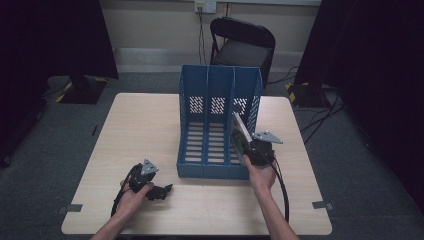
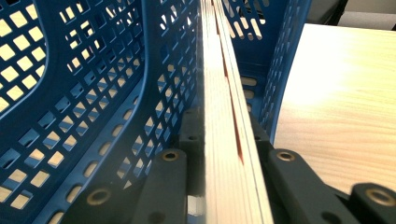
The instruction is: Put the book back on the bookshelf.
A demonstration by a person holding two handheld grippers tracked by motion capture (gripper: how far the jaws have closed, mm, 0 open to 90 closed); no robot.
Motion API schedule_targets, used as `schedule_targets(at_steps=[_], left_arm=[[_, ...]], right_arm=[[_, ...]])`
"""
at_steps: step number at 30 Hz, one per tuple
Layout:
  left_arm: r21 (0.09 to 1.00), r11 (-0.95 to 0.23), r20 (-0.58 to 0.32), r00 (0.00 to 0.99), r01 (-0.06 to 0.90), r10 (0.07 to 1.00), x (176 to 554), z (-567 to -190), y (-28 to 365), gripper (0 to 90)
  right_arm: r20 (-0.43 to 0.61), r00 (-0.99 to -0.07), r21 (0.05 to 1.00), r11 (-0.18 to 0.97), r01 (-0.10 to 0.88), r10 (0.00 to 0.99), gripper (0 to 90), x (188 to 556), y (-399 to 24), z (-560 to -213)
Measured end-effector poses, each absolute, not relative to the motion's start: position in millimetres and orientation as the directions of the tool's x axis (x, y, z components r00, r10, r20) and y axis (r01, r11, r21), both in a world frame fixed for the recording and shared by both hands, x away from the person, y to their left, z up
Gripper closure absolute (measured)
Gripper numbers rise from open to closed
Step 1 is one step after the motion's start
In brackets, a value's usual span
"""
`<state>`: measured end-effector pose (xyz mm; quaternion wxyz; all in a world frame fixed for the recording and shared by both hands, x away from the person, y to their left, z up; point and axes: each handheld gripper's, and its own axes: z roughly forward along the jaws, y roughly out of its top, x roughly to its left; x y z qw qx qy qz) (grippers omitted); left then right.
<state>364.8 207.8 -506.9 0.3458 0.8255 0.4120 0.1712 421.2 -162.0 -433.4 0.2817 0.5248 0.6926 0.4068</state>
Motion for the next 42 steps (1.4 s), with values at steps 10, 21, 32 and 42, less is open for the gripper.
schedule_targets(at_steps=[10,21,32,42], left_arm=[[0.712,-0.421,-0.002,0.601,0.562,0.799,365,-507,208,0.0],[0.712,-0.42,-0.003,0.6,0.563,0.8,365,-507,207,0.0],[0.712,-0.418,-0.004,0.598,0.565,0.801,365,-507,206,0.0],[0.711,-0.417,-0.006,0.598,0.566,0.802,366,-507,205,0.0]], right_arm=[[0.102,-0.299,0.886,0.05,0.461,0.949,59.2,411,-170,-441],[0.034,-0.298,0.9,0.101,0.424,0.954,65.9,414,-158,-439],[0.026,-0.202,0.905,0.062,0.42,0.979,76.4,416,-157,-442],[0.04,-0.124,0.908,0.016,0.418,0.991,76.5,418,-158,-442]])
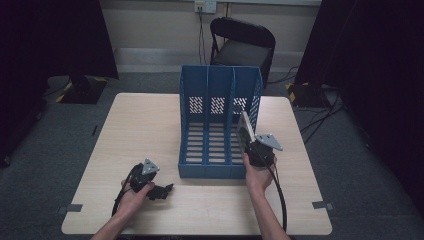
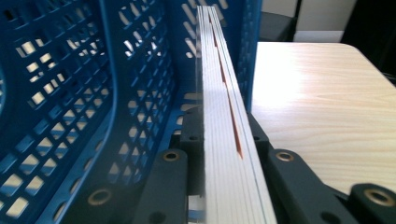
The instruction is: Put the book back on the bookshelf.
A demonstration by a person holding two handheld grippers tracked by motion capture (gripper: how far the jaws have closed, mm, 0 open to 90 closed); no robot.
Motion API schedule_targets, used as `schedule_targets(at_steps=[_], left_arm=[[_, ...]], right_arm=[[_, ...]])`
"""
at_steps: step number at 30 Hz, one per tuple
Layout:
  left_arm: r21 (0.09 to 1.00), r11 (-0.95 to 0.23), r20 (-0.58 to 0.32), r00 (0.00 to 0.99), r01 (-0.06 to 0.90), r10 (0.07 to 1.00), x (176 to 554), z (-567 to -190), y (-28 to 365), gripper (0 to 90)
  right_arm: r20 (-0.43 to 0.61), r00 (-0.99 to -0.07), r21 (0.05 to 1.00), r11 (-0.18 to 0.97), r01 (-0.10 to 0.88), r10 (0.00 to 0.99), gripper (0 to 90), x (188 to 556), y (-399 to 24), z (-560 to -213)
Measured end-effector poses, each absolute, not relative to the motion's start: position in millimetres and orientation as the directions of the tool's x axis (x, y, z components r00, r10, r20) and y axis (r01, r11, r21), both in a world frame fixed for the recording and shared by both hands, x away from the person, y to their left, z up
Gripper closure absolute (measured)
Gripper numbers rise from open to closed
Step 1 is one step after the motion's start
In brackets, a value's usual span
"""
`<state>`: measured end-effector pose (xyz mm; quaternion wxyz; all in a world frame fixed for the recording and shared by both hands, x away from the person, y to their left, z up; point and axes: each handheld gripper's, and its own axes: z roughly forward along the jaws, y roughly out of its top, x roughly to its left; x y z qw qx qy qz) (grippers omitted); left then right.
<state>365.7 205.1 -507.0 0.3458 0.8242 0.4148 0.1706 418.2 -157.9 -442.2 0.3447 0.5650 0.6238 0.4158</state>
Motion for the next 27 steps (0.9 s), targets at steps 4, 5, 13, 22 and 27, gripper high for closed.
schedule_targets(at_steps=[4,5,13,22,27], left_arm=[[0.711,-0.417,-0.006,0.598,0.566,0.801,366,-507,205,0.0],[0.711,-0.417,-0.006,0.598,0.566,0.801,366,-507,205,0.0],[0.711,-0.419,-0.003,0.599,0.564,0.8,366,-507,205,0.0],[0.711,-0.419,-0.005,0.6,0.565,0.8,366,-507,205,0.0],[0.711,-0.419,-0.005,0.6,0.565,0.8,366,-507,205,0.0]], right_arm=[[0.039,-0.085,0.908,0.0,0.419,0.996,76.4,418,-156,-442],[0.039,-0.075,0.907,-0.004,0.422,0.996,76.4,418,-155,-442],[0.011,-0.042,0.902,0.008,0.431,0.999,75.8,419,-152,-441],[-0.006,-0.087,0.89,0.045,0.453,0.996,73.1,425,-154,-426],[-0.018,-0.064,0.891,0.045,0.451,0.998,75.9,425,-152,-427]])
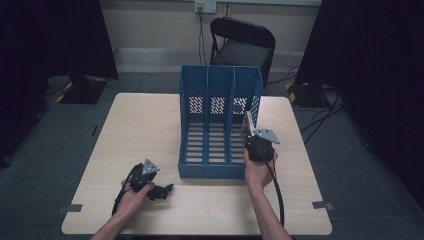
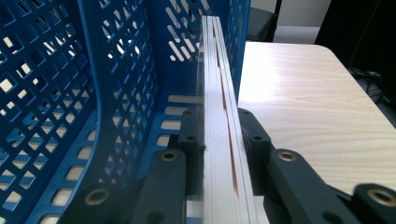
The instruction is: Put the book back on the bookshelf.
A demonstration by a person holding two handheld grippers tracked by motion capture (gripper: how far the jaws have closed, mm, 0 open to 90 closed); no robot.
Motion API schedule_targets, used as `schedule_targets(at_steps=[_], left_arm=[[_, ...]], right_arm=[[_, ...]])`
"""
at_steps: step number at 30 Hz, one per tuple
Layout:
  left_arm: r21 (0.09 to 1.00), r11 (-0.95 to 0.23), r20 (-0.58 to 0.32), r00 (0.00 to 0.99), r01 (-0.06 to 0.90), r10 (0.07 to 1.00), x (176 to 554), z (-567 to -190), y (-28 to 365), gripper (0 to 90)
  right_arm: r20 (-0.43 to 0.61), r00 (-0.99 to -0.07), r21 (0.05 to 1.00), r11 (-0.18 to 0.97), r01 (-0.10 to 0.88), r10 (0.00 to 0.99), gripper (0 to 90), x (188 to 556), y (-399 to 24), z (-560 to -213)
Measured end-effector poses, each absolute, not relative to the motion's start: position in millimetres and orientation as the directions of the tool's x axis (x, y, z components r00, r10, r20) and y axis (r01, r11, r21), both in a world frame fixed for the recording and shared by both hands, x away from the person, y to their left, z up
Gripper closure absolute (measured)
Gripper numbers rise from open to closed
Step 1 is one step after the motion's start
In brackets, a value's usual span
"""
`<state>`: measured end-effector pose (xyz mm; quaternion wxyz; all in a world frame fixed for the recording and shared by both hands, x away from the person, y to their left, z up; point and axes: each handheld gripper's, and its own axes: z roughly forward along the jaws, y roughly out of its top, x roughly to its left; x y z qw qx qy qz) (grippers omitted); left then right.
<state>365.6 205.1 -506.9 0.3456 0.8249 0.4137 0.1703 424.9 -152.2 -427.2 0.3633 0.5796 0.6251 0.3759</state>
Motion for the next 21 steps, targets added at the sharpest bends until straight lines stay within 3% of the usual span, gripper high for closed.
schedule_targets(at_steps=[11,21], left_arm=[[0.711,-0.419,-0.005,0.6,0.565,0.8,366,-507,205,0.0],[0.712,-0.417,-0.005,0.597,0.565,0.802,365,-507,205,0.0]], right_arm=[[-0.044,0.033,0.914,0.027,0.406,0.998,76.6,421,-142,-433],[-0.049,0.026,0.912,0.034,0.409,0.998,76.3,422,-143,-432]])
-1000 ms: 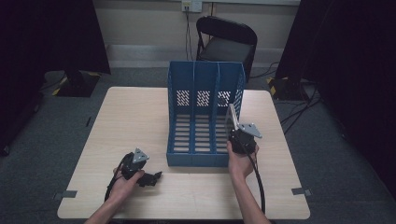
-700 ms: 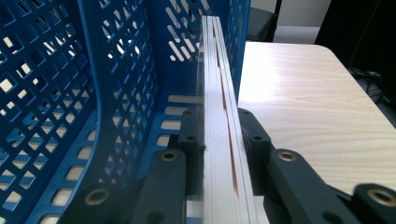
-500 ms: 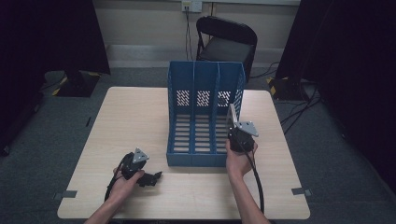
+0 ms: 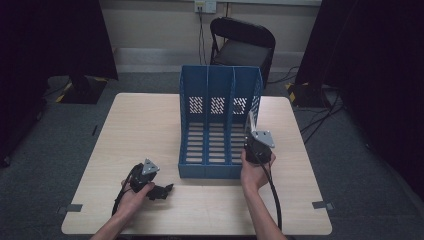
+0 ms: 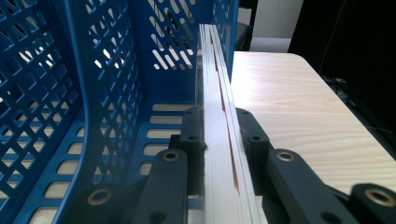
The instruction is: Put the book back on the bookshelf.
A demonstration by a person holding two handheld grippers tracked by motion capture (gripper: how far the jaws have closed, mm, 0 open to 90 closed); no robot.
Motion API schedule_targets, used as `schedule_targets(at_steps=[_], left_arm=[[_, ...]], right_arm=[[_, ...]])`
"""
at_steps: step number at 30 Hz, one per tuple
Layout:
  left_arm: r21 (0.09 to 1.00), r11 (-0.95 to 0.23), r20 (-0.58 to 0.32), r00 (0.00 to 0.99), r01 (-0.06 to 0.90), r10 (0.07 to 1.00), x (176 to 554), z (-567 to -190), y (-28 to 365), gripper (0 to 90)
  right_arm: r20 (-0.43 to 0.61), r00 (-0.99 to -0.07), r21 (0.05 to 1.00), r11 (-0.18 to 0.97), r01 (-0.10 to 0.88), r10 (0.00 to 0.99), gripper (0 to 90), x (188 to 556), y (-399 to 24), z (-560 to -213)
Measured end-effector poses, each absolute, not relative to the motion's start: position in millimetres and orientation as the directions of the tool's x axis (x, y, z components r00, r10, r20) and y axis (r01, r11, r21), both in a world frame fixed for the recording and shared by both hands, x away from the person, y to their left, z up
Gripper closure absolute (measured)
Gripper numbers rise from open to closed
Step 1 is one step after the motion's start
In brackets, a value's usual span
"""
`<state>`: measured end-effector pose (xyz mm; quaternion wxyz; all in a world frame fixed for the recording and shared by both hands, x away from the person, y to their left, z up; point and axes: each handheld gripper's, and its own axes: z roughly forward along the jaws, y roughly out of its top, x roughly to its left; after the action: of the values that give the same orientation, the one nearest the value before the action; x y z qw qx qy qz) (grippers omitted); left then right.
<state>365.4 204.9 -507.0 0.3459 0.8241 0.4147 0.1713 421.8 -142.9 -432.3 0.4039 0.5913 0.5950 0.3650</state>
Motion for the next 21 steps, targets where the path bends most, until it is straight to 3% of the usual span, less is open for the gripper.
schedule_targets(at_steps=[21], left_arm=[[0.712,-0.416,-0.005,0.597,0.565,0.803,365.3,-507.0,204.8,0.0]], right_arm=[[-0.05,0.013,0.91,0.04,0.413,0.999,72.8,421.4,-146.2,-429.3]])
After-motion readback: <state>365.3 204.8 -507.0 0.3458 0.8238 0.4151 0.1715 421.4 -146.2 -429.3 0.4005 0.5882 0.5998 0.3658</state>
